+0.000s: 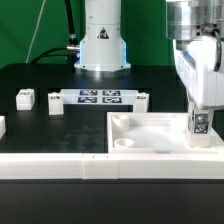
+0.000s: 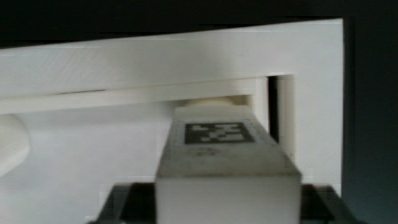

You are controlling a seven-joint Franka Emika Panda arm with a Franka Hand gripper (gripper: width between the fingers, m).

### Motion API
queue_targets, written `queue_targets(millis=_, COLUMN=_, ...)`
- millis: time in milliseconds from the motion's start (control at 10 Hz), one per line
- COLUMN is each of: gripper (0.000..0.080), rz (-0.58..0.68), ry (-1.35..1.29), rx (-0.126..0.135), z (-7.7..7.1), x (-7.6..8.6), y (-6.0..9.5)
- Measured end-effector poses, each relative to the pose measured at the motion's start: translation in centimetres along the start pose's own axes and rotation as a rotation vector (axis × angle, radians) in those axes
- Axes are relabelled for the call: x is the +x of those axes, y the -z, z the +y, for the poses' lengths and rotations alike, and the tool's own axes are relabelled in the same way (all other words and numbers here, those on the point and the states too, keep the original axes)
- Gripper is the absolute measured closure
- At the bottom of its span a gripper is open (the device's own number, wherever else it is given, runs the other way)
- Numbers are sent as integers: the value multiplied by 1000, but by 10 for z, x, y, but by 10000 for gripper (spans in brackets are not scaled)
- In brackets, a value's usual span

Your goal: Assemble one leg

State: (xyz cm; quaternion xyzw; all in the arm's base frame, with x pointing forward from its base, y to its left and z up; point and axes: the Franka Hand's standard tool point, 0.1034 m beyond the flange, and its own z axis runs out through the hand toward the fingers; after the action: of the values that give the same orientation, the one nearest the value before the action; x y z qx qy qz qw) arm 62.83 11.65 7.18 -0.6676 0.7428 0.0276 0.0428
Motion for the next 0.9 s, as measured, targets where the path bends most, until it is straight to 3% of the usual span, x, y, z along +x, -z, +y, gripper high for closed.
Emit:
queue_targets(millis=300, gripper=509, rz=-2, ry=44, rx=-3, z=0, x=0, y=0)
queue_targets(millis=400, gripper=334, rz=-2, ry=68, rx=-3, z=0, x=-1, y=0)
queue_targets(millis=500, gripper=214, rz=-3, ry=210, rx=-3, z=0, x=-2, y=0)
queue_targets(millis=900, gripper=153, rz=-8, ry=715, rx=-5, z=3, x=-9, y=-2)
